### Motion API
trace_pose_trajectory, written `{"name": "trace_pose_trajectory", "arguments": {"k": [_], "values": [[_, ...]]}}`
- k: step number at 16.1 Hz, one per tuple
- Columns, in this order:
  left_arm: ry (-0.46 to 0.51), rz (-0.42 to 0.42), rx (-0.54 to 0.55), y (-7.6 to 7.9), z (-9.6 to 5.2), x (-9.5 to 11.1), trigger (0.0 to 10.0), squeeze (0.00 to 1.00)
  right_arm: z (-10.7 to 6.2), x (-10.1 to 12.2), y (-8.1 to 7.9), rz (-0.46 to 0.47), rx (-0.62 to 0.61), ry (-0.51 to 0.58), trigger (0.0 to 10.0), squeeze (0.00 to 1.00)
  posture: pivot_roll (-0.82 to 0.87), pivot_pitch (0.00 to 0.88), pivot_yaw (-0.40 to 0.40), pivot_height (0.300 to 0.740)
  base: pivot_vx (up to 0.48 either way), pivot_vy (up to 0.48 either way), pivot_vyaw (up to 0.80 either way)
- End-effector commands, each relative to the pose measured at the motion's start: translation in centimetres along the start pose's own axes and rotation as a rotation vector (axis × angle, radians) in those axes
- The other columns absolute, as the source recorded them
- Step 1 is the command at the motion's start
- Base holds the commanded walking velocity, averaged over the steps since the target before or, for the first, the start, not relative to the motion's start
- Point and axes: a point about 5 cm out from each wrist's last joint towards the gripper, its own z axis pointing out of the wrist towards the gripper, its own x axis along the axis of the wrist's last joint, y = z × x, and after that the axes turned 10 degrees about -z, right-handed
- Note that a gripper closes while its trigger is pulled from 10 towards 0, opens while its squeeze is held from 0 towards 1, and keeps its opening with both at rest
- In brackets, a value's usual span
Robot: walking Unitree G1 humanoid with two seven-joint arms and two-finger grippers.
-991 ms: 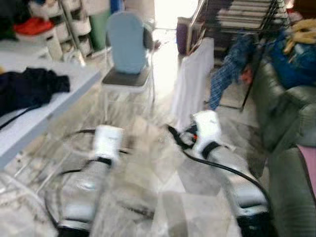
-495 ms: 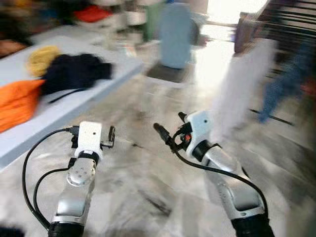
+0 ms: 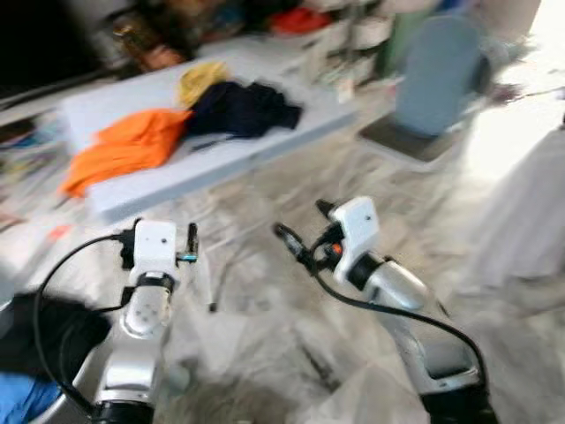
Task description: Hang hanger
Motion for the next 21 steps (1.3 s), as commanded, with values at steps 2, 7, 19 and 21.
{"name": "trace_pose_trajectory", "arguments": {"k": [2, 7, 19, 21], "values": [[-0.004, -0.050, 0.001, -0.8, 0.0, 0.1, 10.0, 0.00, 0.4, 1.0, -0.5, -0.009, 0.022, 0.050, 10.0, 0.00, -0.04, 0.000, 0.052, 0.740, 0.000, 0.000, 0.80], [0.009, -0.087, 0.023, -0.8, -0.2, 0.0, 10.0, 0.00, 0.5, 0.8, -0.6, -0.018, 0.038, 0.053, 10.0, 0.00, -0.03, 0.000, 0.049, 0.740, 0.000, 0.000, 0.80], [0.044, -0.172, 0.013, -3.2, -1.7, 0.0, 10.0, 0.00, 0.4, 0.8, -1.4, -0.037, 0.101, 0.065, 10.0, 0.00, -0.03, 0.000, 0.029, 0.740, 0.000, 0.000, 0.80], [0.057, -0.185, 0.006, -3.2, -1.5, 0.3, 10.0, 0.00, 0.5, 0.9, -1.4, -0.034, 0.107, 0.071, 10.0, 0.00, -0.03, 0.000, 0.024, 0.740, 0.298, 0.000, 0.00]]}}
